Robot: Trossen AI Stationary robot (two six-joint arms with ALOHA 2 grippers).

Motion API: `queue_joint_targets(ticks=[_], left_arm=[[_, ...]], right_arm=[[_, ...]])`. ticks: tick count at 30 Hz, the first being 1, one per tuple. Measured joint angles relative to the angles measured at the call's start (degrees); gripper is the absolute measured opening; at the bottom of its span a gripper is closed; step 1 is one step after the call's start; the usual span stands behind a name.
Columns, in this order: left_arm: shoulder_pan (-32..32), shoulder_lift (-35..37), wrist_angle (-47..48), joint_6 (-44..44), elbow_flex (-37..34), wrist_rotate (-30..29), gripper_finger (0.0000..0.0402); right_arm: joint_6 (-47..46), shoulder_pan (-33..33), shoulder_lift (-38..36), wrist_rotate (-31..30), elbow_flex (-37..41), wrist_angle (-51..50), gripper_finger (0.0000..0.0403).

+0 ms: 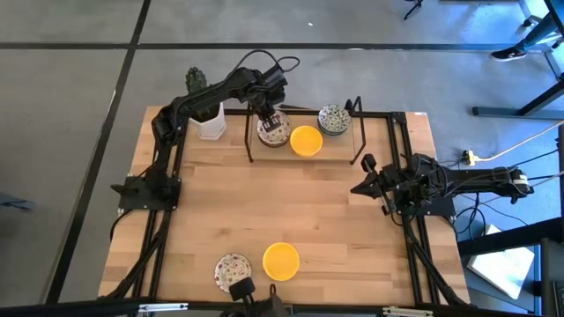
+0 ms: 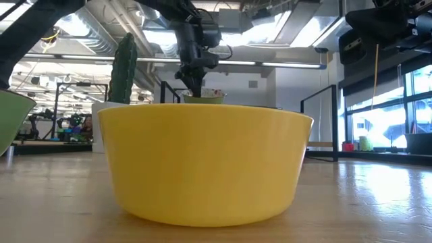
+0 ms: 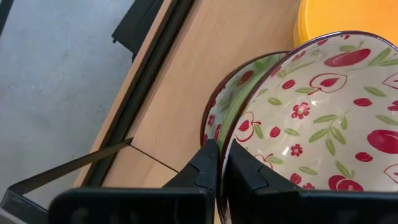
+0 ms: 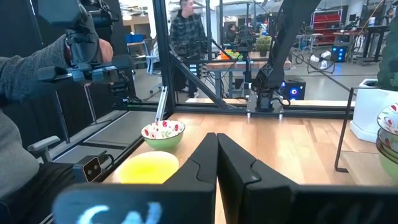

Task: Pick & Place Mini bowls
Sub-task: Stack the red green bowl on top of the red green bowl on the shelf

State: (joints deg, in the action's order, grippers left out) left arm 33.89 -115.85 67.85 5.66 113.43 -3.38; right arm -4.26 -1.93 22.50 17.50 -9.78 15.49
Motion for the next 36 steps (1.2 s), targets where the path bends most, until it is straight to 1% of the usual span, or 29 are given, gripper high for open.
queue_joint_targets(ticks=[3,10,15,20,23,29,36], left_arm=[[-0.03,0.0,-0.03,0.04,-0.09,0.02,0.0008],[-0.03,-0.02,-0.8,0.54,-3.39,0.34,0.0008],[-0.03,-0.02,-2.51,0.99,-3.52,0.46,0.001],[-0.03,-0.02,-3.93,1.15,-3.54,0.5,0.0019],[-0.03,-0.02,-3.83,1.15,-3.54,1.48,0.0026],[-0.03,0.0,-3.88,1.15,-3.56,1.49,0.0051],[-0.47,0.05,-3.89,2.75,-3.54,0.48,0.0107]], right_arm=[[0.01,0.0,0.0,0.01,0.0,-0.05,0.0005],[-0.01,0.0,0.0,0.02,-0.02,-0.44,0.0005],[-0.08,0.0,0.0,0.02,-0.02,-0.44,0.0005],[-0.14,0.0,0.0,0.02,-0.02,-0.44,0.0005],[-0.22,0.0,0.0,0.02,-0.02,-0.51,0.0005],[-0.5,0.0,0.0,0.02,-0.02,-0.79,0.0005],[-1.33,0.02,0.0,0.04,-0.02,-0.81,0.0011]])
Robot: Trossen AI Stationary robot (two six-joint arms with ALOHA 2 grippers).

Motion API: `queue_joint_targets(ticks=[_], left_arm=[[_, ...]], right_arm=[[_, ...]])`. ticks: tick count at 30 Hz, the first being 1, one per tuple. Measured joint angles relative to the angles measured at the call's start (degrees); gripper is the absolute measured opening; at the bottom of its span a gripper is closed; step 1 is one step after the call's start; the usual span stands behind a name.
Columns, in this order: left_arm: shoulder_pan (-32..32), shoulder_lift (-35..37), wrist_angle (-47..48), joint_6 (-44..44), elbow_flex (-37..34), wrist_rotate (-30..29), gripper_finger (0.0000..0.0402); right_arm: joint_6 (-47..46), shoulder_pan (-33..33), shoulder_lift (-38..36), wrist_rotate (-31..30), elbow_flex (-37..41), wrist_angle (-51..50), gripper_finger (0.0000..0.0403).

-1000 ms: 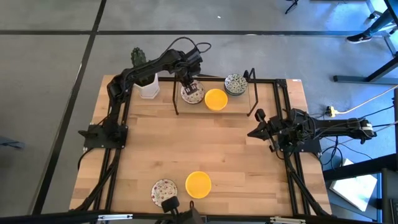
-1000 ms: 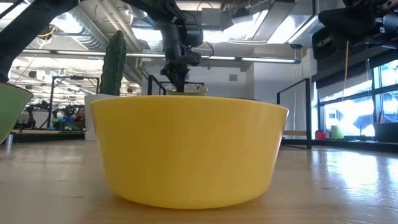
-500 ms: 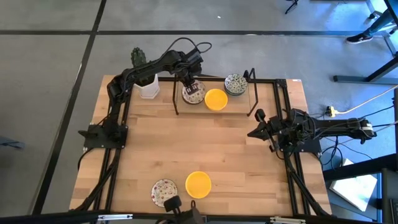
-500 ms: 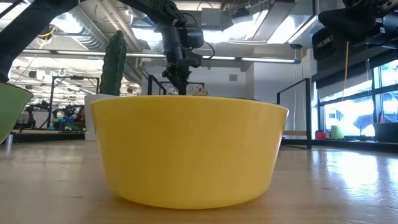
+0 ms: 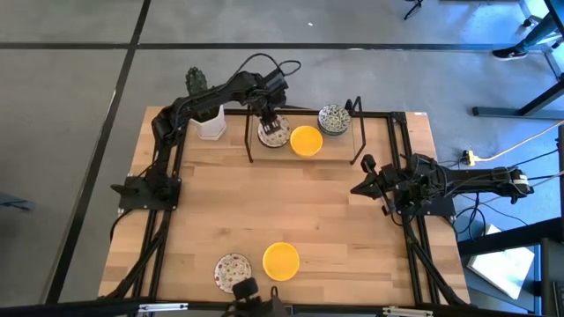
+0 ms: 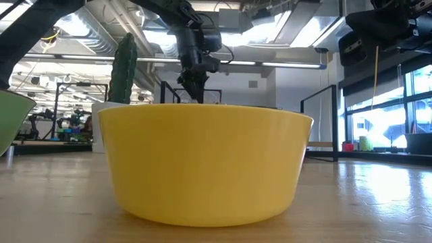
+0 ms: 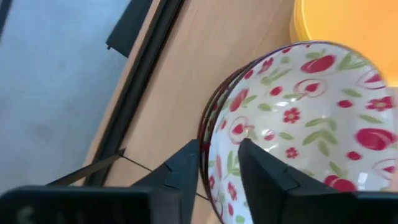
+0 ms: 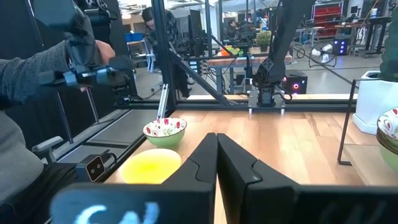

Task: Pick & Place Mini bowls
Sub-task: Stack the red green bowl on top of the red green bowl on the shelf, then stack the yellow bowl on top of the yellow bowl on the shelf

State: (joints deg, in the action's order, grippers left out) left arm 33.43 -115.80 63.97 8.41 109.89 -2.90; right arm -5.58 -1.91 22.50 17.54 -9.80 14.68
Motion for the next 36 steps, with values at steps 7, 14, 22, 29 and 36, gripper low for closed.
queue_joint_targets(ticks=[7,14,22,29,36], left_arm=[[-1.53,1.89,-0.32,2.87,2.91,-3.64,0.016],[-3.26,7.61,1.41,5.97,4.15,-0.92,0.0177],[-7.21,22.11,2.09,6.92,1.44,2.67,0.0161],[-10.71,43.39,-19.7,5.62,-17.88,11.35,0.0111],[-11.27,63.64,-34.5,3.84,-43.38,11.45,0.0036]], right_arm=[[0.2,0.0,0.0,0.0,0.0,-0.59,0.0013],[0.44,0.04,0.0,0.29,0.0,-1.92,0.0013],[1.53,3.82,-0.02,-0.46,0.0,-1.7,0.0013],[1.81,7.48,-0.02,-8.21,0.0,-0.74,0.0013],[2.84,10.05,-0.01,-9.02,0.0,-0.37,0.0014]])
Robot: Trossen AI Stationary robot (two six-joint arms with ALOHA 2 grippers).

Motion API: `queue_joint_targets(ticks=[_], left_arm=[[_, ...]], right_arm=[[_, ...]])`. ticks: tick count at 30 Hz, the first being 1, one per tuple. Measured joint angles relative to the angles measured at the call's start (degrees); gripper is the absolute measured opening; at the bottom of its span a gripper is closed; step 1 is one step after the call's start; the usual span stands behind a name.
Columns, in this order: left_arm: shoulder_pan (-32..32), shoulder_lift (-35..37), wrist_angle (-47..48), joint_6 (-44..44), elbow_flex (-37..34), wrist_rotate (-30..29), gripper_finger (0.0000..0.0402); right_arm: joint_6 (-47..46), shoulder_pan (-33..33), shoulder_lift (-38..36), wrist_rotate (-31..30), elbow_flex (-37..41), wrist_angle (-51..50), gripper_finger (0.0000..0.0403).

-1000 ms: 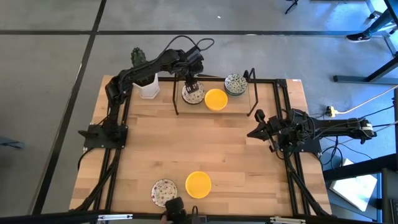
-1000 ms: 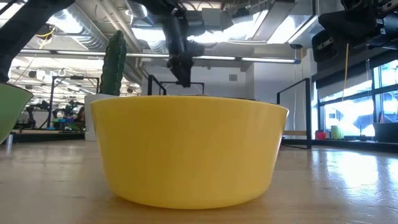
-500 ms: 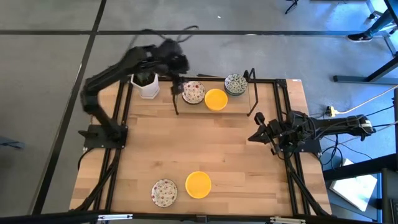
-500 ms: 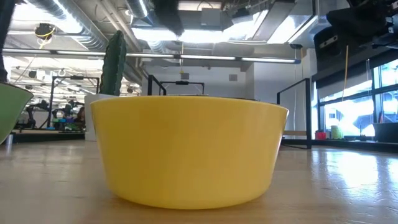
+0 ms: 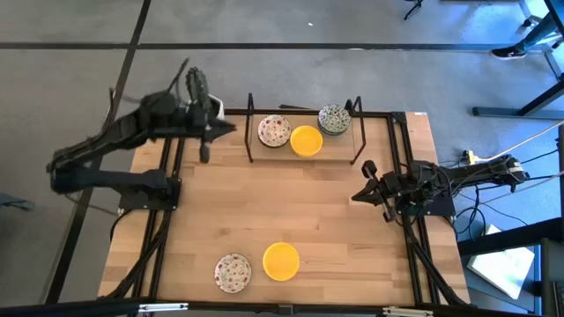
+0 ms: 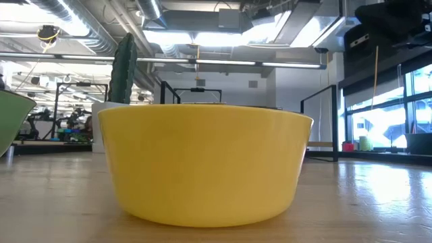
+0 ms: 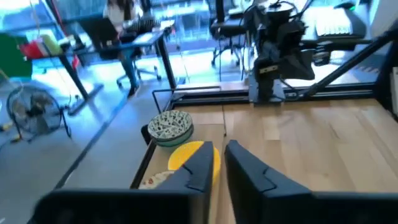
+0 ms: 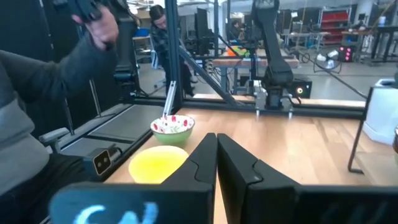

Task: Pick & Place Mini bowls
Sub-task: Stack the yellow bowl on top of the yellow bowl on the shelf

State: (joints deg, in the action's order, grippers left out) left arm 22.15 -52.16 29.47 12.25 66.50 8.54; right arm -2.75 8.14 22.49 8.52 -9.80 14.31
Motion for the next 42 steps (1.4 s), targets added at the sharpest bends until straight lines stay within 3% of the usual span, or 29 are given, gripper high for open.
queue_joint_targets(ticks=[3,9,16,28,32,42], left_arm=[[-0.04,8.5,-8.35,-0.99,-11.53,0.09,0.0008],[-2.0,22.13,-31.81,-4.4,-33.02,0.65,0.0002],[-2.71,26.45,-46.52,-4.14,-47.65,0.43,0.0002],[-2.71,28.54,-52.45,-6.2,-59.19,2.4,0.0002],[-2.75,34.22,-52.9,-4.88,-60.43,7.73,0.0002],[-2.54,49.08,-41.34,-7.16,-61.46,7.0,0.0001]], right_arm=[[0.26,0.79,0.0,0.01,0.0,1.22,0.0014],[1.47,1.14,-0.01,0.01,0.0,3.04,0.0014],[1.81,1.13,-0.01,0.02,0.0,5.53,0.0014],[2.0,1.12,-0.33,0.14,0.0,8.51,0.0014],[1.93,1.12,-2.26,0.31,0.0,8.4,0.0014],[5.26,1.12,-5.48,-2.5,0.0,2.46,0.0005]])
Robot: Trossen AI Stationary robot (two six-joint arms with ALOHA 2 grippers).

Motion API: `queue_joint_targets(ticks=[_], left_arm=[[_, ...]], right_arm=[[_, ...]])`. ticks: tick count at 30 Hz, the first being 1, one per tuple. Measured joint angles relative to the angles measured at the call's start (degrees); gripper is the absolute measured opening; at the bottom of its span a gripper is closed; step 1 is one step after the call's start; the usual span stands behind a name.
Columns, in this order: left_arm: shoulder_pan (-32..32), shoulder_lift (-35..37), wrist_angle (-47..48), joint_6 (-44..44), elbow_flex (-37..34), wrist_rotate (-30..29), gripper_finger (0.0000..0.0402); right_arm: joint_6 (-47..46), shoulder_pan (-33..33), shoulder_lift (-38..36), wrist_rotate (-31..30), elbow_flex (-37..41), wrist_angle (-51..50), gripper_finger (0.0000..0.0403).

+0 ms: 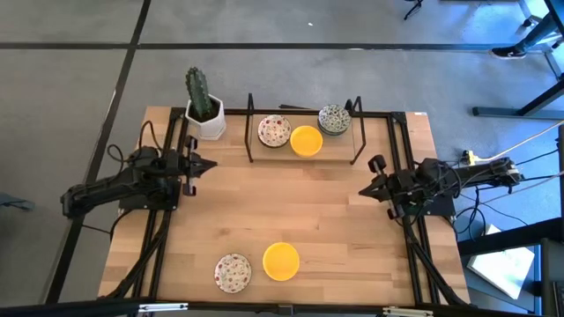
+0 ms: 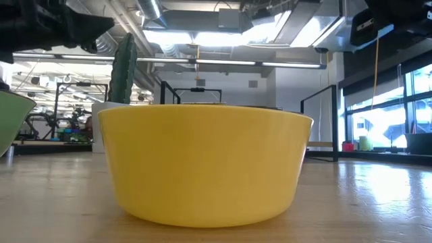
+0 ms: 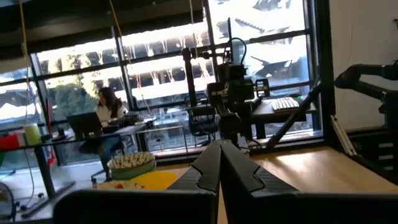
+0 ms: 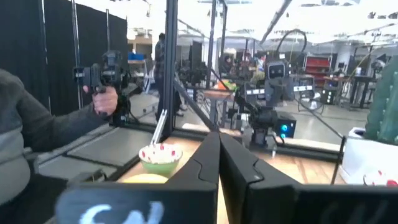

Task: Pick & Place Mini bowls
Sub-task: Stack the yellow bowl on top of the yellow bowl on the shelf

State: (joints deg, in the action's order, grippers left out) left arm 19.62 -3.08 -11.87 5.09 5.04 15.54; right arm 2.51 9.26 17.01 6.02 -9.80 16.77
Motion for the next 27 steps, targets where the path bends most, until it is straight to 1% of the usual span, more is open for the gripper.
queue_joint_targets(ticks=[2,4,7,11,17,22,27], left_arm=[[-0.02,1.73,3.05,-0.21,0.0,-0.21,0.0002],[0.0,3.07,6.15,0.08,0.0,-0.43,0.0003],[-0.02,3.05,9.08,0.51,0.0,-0.45,0.0001],[-0.02,3.05,9.93,0.59,-0.44,-0.45,0.0003],[-0.02,3.07,8.78,4.12,-4.26,-0.45,0.0002],[0.11,2.91,8.5,4.62,-4.55,-0.14,0.0002],[0.1,3.07,8.21,4.66,-4.55,3.59,0.0003]], right_arm=[[0.62,-0.02,-0.39,-0.05,0.0,-1.97,0.0008],[0.95,-0.02,-0.47,-0.4,0.78,-1.64,0.0008],[1.17,-0.06,-0.45,-0.46,4.15,3.79,0.0004],[1.15,-1.22,-0.57,-0.47,9.35,12.33,0.0005],[0.41,-3.82,-0.67,-0.61,9.4,11.54,0.0003],[-0.6,-3.89,-0.67,-0.42,9.4,11.59,0.0006],[-0.74,-3.89,-0.67,-0.42,9.4,11.28,0.001]])
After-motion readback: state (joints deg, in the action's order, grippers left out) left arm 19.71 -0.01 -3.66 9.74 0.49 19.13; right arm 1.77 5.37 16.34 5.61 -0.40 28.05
